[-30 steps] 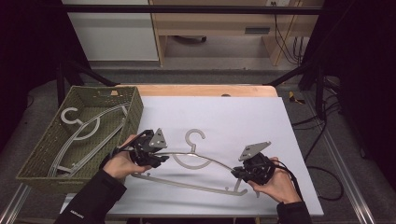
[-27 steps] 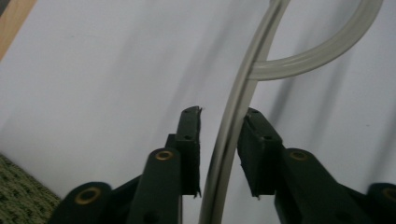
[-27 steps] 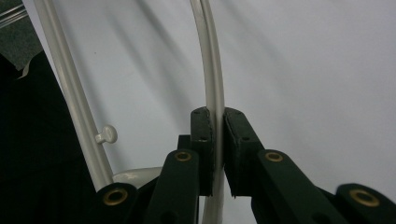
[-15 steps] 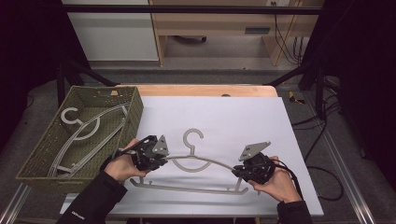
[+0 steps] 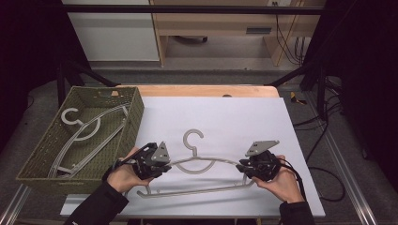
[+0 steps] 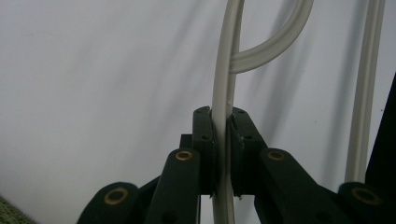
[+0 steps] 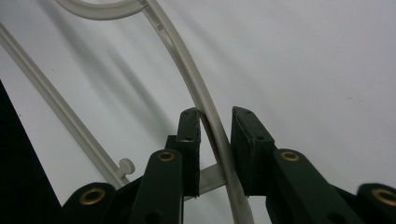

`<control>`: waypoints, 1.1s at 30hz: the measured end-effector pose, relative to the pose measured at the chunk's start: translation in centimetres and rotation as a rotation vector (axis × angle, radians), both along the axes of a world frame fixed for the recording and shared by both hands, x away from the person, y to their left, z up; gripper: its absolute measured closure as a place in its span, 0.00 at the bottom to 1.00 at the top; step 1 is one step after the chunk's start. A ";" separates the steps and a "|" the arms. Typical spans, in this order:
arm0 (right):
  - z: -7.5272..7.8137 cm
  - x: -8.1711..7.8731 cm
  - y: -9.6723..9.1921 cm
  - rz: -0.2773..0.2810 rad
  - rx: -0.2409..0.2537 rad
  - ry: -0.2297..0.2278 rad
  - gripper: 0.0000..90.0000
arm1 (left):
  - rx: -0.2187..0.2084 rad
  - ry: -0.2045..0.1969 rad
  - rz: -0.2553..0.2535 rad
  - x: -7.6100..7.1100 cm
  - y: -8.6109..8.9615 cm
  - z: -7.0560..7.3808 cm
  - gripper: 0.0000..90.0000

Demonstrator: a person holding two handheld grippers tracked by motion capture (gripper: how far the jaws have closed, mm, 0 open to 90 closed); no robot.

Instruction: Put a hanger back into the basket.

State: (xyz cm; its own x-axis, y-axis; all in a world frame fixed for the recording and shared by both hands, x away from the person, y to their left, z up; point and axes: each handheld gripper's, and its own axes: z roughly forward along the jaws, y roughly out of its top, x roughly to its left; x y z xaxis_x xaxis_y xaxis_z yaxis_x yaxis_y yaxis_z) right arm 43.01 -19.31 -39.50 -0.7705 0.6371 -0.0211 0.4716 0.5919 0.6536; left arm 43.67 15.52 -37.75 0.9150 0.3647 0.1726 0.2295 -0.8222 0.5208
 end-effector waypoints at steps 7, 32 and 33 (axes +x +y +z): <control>0.9 -0.3 -1.3 -0.067 0.102 -0.108 0.68 | -0.083 -0.040 0.050 -0.3 -0.2 0.2 0.92; 0.6 -1.0 -5.2 -0.279 0.397 -0.282 0.16 | -0.237 -0.193 0.352 1.0 4.2 4.7 0.92; 0.5 -1.0 -5.3 -0.292 0.391 -0.270 0.14 | -0.244 -0.202 0.361 1.0 4.6 5.2 0.92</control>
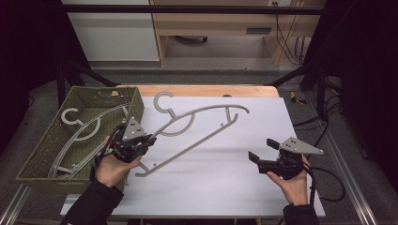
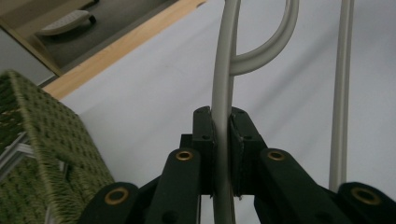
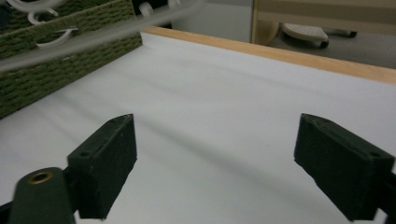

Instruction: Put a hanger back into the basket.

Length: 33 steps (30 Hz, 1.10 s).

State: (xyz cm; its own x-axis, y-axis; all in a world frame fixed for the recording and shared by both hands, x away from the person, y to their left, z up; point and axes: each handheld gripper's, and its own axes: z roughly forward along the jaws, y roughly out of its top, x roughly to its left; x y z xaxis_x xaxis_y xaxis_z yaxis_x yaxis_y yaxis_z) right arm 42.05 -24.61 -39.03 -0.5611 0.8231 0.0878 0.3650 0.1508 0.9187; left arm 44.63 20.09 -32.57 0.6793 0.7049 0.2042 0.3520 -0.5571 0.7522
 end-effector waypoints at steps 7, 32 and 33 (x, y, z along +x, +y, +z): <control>-0.9 0.2 -0.3 -0.034 -0.010 0.018 0.05 | -0.051 -0.047 0.060 -0.2 2.6 2.6 0.92; -0.8 0.0 -0.3 -0.048 -0.021 0.003 0.03 | -0.057 -0.098 0.269 0.7 14.8 4.7 0.92; -0.8 0.0 -0.3 -0.049 -0.022 0.003 0.03 | -0.049 -0.093 0.275 0.8 15.3 4.5 0.92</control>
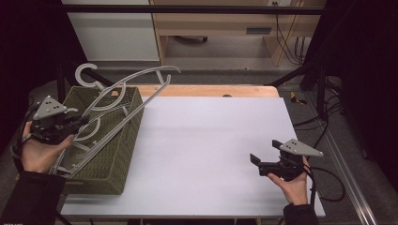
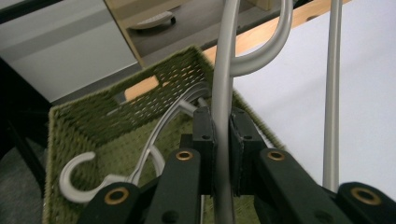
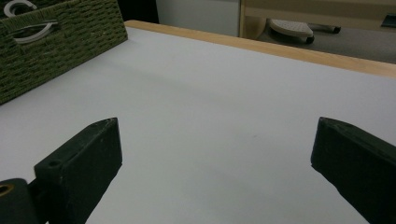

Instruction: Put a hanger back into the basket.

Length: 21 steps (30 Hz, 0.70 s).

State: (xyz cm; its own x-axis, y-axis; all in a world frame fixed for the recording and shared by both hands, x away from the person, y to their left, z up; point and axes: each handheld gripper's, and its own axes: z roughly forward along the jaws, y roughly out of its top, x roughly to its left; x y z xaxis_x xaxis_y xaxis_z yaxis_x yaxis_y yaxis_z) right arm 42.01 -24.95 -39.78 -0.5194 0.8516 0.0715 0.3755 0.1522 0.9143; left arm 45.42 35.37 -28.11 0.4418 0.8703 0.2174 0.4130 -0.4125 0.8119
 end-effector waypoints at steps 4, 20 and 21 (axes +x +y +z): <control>0.0 0.0 -0.1 -0.002 -0.003 0.002 0.03 | 0.021 0.015 0.026 0.3 1.4 -0.9 0.92; -0.1 0.1 0.1 -0.005 -0.016 0.006 0.03 | 0.028 0.052 0.093 0.7 7.1 -3.1 0.92; -0.1 0.0 0.1 -0.005 -0.017 0.005 0.03 | 0.033 0.050 0.099 0.7 7.4 -3.2 0.92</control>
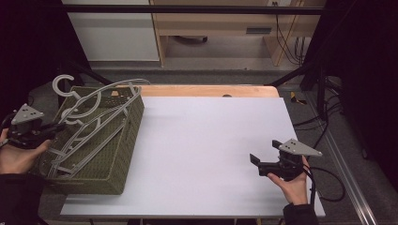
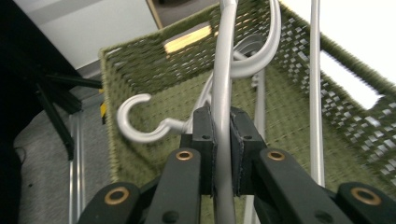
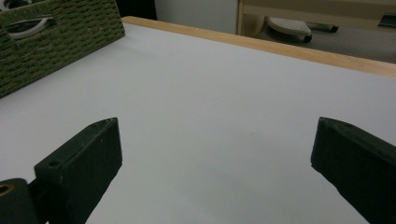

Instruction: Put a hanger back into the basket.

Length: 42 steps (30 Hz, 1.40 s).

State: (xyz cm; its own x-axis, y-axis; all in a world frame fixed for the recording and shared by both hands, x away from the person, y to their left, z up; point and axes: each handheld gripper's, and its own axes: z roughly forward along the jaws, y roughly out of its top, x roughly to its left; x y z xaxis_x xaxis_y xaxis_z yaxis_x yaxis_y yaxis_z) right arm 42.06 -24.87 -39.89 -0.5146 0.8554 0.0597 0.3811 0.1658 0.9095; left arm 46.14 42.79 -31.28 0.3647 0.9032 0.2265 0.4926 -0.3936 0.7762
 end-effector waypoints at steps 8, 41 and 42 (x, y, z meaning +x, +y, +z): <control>0.0 0.0 0.0 0.001 -0.003 -0.002 0.03 | -0.011 0.013 0.050 0.1 2.2 -0.8 0.92; -0.2 0.1 0.2 0.003 -0.019 0.002 0.03 | -0.016 0.195 0.085 2.1 2.7 -5.7 0.92; -0.2 0.1 0.2 0.004 -0.020 0.002 0.03 | -0.006 0.211 0.093 2.3 2.7 -5.9 0.92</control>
State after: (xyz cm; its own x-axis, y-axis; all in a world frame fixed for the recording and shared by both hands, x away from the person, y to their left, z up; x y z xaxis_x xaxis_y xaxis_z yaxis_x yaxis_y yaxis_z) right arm 42.17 -24.63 -40.06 -0.5179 0.8544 0.0432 0.3820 0.1858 0.9053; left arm 48.41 45.45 -37.13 0.3188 0.9361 0.1486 0.6778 -0.3348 0.6546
